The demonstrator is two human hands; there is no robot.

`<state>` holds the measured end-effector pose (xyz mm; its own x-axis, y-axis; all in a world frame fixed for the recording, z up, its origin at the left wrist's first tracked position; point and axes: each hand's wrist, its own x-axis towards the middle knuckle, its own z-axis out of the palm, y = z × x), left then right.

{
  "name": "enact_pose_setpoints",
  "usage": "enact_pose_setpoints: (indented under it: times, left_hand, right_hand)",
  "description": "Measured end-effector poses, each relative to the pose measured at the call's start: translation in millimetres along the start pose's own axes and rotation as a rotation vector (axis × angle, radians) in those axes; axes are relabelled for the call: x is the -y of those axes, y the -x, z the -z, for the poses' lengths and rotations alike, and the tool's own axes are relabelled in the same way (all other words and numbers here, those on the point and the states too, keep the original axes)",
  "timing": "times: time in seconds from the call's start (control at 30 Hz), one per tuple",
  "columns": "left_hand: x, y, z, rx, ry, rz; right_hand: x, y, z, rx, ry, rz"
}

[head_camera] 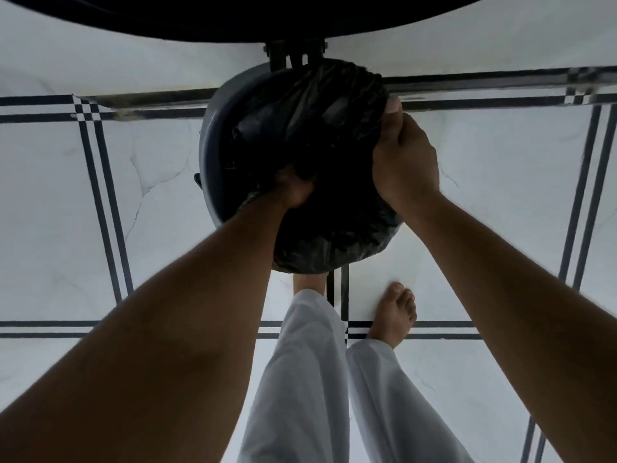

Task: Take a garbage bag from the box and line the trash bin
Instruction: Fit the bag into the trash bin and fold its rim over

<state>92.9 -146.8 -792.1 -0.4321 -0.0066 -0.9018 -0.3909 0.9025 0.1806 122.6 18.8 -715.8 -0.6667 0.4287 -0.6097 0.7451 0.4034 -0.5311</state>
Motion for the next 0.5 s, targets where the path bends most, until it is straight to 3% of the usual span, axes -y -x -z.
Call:
enact_pose_setpoints:
  times: [0.13, 0.23, 0.4, 0.5]
  left_hand:
    - [10, -28, -4, 0.107, -0.126, 0.082]
    - [4, -29, -6, 0.177, -0.251, 0.004]
    - [-5, 11, 1, 0.026, -0.488, -0.117]
    - [9, 69, 16, -0.187, -0.385, -0.238]
  right_hand:
    - [-4, -3, -1, -0.026, -0.007, 0.033]
    - [-3, -2, -2, -0.047, -0.008, 0.044]
    - [4, 4, 1, -0.02, -0.007, 0.017]
    - [12, 9, 6, 0.013, 0.008, -0.017]
